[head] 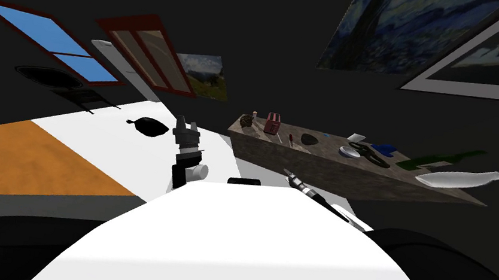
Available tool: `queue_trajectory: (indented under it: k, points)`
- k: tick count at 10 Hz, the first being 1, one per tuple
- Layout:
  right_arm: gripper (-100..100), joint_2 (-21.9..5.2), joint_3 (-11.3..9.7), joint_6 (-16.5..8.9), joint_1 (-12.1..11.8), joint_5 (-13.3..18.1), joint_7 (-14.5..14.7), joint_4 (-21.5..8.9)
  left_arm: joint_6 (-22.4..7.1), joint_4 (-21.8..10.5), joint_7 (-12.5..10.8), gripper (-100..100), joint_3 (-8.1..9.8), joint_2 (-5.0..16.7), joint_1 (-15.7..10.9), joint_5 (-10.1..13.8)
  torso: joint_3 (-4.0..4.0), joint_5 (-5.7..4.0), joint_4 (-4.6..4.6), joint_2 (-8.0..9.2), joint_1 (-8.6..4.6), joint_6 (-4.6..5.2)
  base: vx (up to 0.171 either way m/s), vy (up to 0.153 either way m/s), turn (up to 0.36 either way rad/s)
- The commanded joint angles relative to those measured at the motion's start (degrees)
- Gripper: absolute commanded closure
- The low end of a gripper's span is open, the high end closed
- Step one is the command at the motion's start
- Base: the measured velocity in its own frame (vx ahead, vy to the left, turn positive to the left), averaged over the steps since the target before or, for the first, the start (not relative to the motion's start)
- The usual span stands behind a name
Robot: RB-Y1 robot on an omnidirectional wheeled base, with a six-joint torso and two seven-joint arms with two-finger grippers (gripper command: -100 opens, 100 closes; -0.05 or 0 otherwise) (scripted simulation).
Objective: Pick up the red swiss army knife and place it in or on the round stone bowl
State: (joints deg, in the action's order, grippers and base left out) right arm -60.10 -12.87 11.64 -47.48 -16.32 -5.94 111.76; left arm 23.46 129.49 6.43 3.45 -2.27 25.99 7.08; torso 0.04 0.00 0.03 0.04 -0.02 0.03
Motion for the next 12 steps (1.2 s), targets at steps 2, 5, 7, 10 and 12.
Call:
queue_trajectory:
  k: [2, 5, 7, 10, 12]
  points:
    - [-100, -4.32, -1.16, -0.90, -0.91, -1.44, -0.53, -1.88, 0.00, 0.00, 0.00, 0, -0.01, 0.00, -0.01, 0.00, -0.01, 0.00, 0.00, -0.01, 0.01, -0.04, -0.010, 0.021, 0.175]
    - [-100, -8.79, -2.25, -1.26, -1.75, -2.62, -0.94, -3.80, 0.00, 0.00, 0.00, 0, 0.00, 0.00, 0.00, 0.00, -0.05, -0.01, -0.02, -0.09, -0.04, -0.05, 0.003, 0.008, 0.129]
    - [-100, -11.82, -3.36, -1.56, -2.55, -3.81, -1.31, -5.72, 0.00, 0.00, 0.00, 0, 0.00, 0.00, 0.00, 0.00, -0.07, -0.01, -0.03, -0.12, -0.03, -0.03, 0.013, 0.010, 0.183]
    - [-100, -16.29, -4.47, -1.82, -3.29, -4.99, -1.64, -7.64, 0.00, 0.00, 0.00, 0, 0.00, 0.00, 0.00, 0.00, -0.08, -0.01, -0.03, -0.14, -0.04, -0.06, 0.013, 0.005, 0.138]
    - [-100, -19.90, -5.57, -2.05, -3.99, -6.16, -1.94, -9.55, 0.00, 0.00, 0.00, 0, 0.00, 0.00, 0.00, 0.00, -0.11, -0.02, -0.04, -0.20, -0.07, -0.04, 0.030, 0.000, 0.184]
